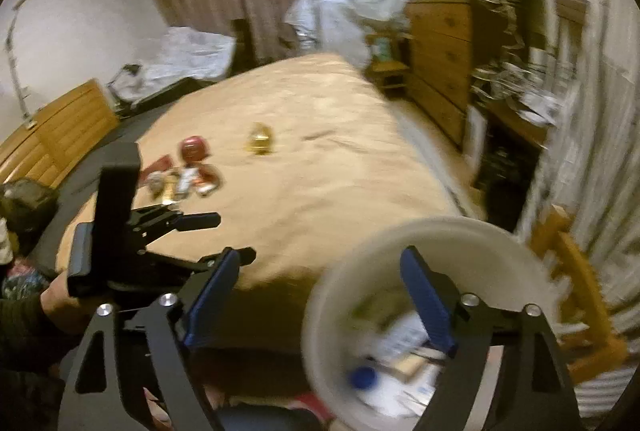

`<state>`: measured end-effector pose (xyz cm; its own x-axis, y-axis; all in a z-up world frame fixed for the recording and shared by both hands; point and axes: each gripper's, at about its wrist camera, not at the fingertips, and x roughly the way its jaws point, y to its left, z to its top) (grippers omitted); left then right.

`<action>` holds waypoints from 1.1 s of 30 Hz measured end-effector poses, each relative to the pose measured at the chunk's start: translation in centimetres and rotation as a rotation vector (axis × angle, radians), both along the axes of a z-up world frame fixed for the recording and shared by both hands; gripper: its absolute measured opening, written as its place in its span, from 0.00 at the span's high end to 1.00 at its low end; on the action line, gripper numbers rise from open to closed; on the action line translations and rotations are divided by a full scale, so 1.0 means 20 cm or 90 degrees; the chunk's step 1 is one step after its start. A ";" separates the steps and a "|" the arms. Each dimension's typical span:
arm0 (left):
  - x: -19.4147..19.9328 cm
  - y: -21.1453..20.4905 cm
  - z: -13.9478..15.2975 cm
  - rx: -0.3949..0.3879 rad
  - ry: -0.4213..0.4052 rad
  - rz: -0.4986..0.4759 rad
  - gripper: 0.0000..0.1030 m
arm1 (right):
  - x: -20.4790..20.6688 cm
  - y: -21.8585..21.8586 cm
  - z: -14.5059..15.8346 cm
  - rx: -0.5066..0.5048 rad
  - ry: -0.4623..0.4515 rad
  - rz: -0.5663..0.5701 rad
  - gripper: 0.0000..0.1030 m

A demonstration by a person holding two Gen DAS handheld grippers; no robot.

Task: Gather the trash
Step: 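Move both open tools back over the remaining trash on the bed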

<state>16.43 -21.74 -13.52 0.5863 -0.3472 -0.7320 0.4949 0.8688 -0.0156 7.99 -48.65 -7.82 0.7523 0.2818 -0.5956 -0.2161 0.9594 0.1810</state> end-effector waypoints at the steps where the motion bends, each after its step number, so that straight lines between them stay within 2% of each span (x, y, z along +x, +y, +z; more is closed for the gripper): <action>1: 0.01 0.07 0.00 0.000 -0.003 0.017 0.30 | 0.03 0.11 -0.01 -0.004 -0.003 0.023 0.16; 9: 0.14 0.89 -0.13 0.011 0.010 0.202 0.30 | 0.24 0.63 -0.16 0.002 0.040 0.119 0.15; 13: 0.25 1.31 -0.18 0.014 0.016 0.304 0.30 | 0.31 0.78 -0.25 0.010 0.063 0.142 0.15; 17: 0.38 1.68 -0.20 -0.071 0.052 0.406 0.30 | 0.42 0.91 -0.31 0.013 0.083 0.164 0.15; 20: 0.48 1.77 -0.20 -0.099 0.049 0.437 0.28 | 0.50 1.03 -0.37 0.017 0.098 0.185 0.15; 22: 0.53 1.78 -0.21 -0.091 0.040 0.447 0.21 | 0.55 1.11 -0.39 0.018 0.105 0.199 0.15; 29: 0.73 1.76 -0.29 -0.064 0.040 0.436 0.22 | 0.69 1.33 -0.46 0.017 0.119 0.238 0.15; 30: 0.74 1.77 -0.29 -0.064 0.036 0.437 0.24 | 0.71 1.37 -0.47 0.019 0.121 0.243 0.15; 32: 0.75 1.79 -0.29 -0.071 0.029 0.430 0.44 | 0.76 1.42 -0.48 0.021 0.122 0.254 0.17; 33: 0.75 1.78 -0.28 -0.075 0.025 0.423 0.49 | 0.76 1.43 -0.49 0.022 0.123 0.258 0.21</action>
